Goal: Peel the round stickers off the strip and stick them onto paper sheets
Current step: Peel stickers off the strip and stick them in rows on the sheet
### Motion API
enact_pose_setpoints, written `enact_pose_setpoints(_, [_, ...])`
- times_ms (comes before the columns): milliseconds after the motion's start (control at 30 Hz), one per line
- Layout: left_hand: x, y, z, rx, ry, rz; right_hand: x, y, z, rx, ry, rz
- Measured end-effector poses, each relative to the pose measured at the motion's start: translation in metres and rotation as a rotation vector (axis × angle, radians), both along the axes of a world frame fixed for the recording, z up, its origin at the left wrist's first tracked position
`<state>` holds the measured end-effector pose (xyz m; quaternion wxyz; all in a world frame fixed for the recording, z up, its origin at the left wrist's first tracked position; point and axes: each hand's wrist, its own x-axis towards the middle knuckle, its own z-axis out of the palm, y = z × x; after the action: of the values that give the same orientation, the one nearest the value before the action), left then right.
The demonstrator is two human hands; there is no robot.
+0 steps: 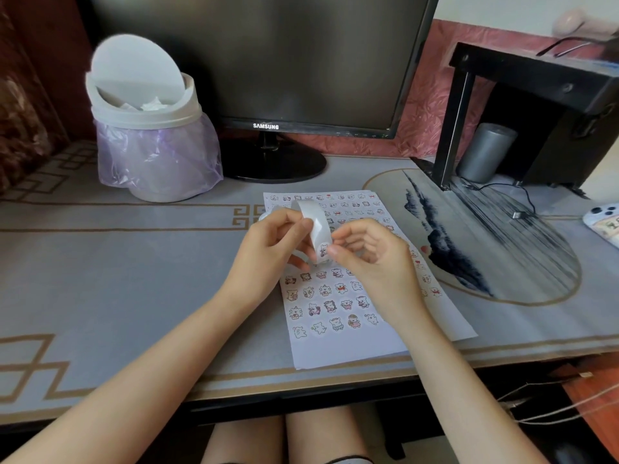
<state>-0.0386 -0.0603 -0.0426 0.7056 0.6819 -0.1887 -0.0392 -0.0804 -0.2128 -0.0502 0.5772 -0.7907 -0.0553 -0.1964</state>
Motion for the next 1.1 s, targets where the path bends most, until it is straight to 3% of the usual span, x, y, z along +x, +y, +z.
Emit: enact_pose_setpoints(1100, [0.0017, -0.0007, -0.0052, 0.064, -0.028, -0.05, -0.0022, -0.0007, 0.0023, -0.068, 0.061, -0.075])
